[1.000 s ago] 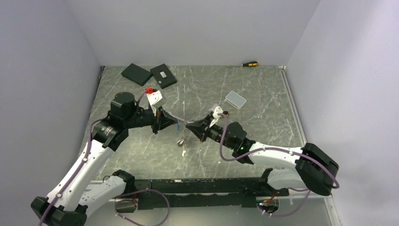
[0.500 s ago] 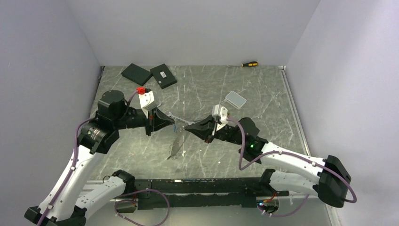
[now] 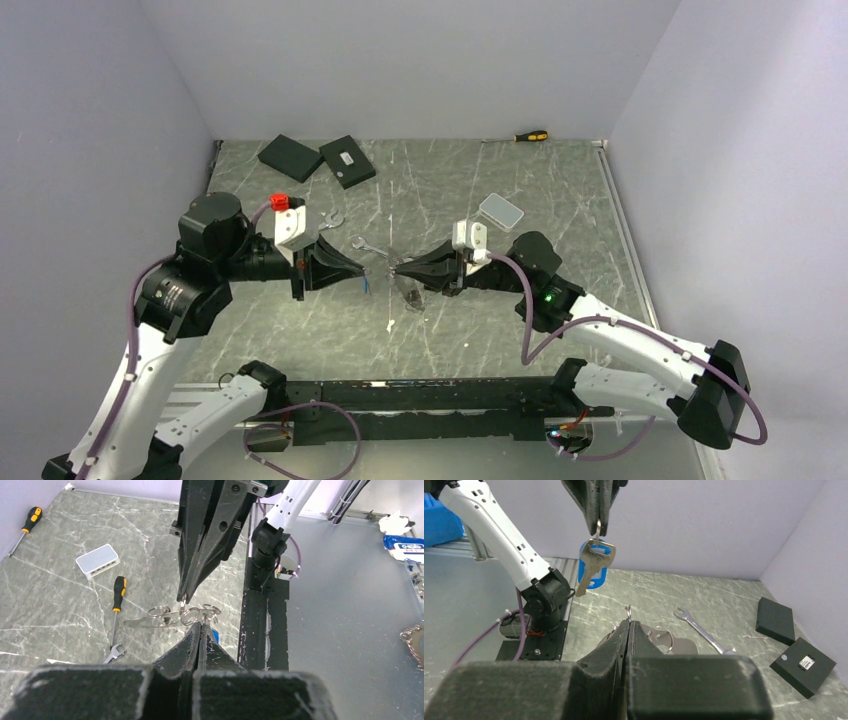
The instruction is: Put the keys on the keyring
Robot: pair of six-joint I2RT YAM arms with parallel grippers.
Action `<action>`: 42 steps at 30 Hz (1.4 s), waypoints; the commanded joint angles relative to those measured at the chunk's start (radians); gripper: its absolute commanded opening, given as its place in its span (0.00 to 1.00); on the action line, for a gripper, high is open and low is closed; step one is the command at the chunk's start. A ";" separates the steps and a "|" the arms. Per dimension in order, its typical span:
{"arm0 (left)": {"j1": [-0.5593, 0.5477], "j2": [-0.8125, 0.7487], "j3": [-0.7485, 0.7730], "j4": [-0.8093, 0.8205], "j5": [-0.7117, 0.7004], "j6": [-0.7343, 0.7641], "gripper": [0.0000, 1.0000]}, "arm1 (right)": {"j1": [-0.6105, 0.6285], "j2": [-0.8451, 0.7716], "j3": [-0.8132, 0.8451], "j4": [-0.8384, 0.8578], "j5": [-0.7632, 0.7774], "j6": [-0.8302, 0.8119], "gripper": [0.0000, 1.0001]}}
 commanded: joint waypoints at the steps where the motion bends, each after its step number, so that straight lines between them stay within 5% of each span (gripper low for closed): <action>1: 0.002 -0.010 -0.013 0.037 0.059 0.005 0.00 | 0.000 -0.009 0.066 0.058 0.025 0.032 0.00; 14: 0.002 0.035 -0.108 0.227 0.040 -0.290 0.00 | 0.017 -0.025 0.065 0.082 0.123 0.092 0.00; 42: 0.002 0.045 -0.155 0.252 -0.177 -0.374 0.00 | 0.081 0.008 0.098 0.000 0.236 0.029 0.00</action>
